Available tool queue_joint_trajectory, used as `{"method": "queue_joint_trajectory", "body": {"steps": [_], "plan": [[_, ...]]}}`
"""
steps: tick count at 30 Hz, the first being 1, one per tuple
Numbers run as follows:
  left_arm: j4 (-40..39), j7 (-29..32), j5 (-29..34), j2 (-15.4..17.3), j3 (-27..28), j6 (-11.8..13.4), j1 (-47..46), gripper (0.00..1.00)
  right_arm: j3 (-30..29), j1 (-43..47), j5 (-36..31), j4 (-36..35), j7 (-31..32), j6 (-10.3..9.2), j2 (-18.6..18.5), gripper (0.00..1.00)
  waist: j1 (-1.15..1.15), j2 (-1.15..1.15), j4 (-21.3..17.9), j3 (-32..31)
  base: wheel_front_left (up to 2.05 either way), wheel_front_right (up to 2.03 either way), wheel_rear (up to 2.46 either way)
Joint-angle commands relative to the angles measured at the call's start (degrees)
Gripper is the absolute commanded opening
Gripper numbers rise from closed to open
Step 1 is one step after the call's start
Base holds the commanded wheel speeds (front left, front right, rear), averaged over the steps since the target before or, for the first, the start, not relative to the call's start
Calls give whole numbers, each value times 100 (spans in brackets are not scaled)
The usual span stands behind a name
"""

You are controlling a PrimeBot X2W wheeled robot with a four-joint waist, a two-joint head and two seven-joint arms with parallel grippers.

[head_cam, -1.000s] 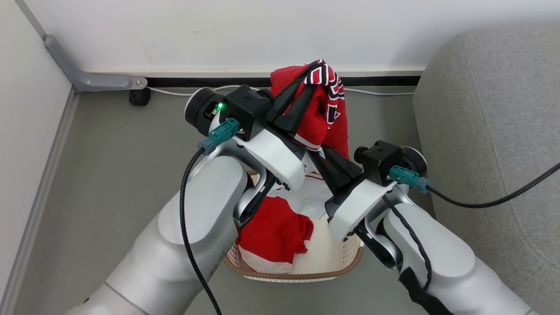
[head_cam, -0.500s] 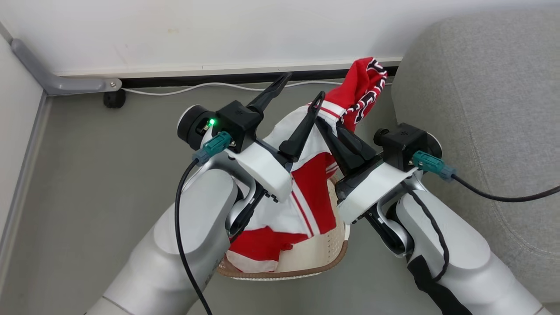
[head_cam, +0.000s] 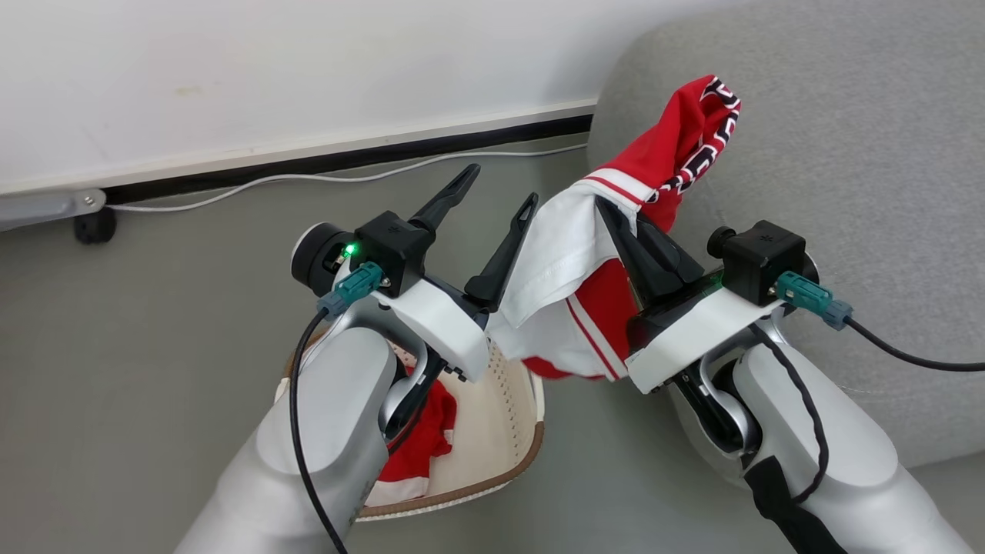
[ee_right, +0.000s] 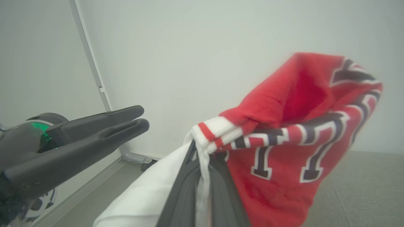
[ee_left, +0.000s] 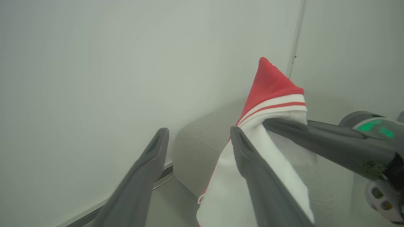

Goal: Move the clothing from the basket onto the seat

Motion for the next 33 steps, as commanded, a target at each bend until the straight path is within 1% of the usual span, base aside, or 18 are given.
{"method": "queue_joint_trajectory", "body": {"steps": [1,13,18,26,33], "plan": [[-125,-34,49,92,198,-32,-60,100,4,48,2,-185,-35,23,60,0,0,0,-194,-44,0,0,0],[-335,-34,88,92,429,-98,403,100,-172,319,53,-547,-35,23,50,0,0,0,-1452,-298,0,0,0],[-415,-34,96,92,465,-109,549,100,-331,477,78,-745,-35,23,-36,0,0,0,-1878,-397,0,0,0],[-488,-34,-128,92,55,-118,526,100,-1058,871,-42,-1245,-35,23,-333,0,0,0,-1972,-358,0,0,0],[-512,-34,-112,92,-66,-119,521,100,-1785,801,-168,-1514,-35,23,-604,0,0,0,-1993,-139,0,0,0]]}}
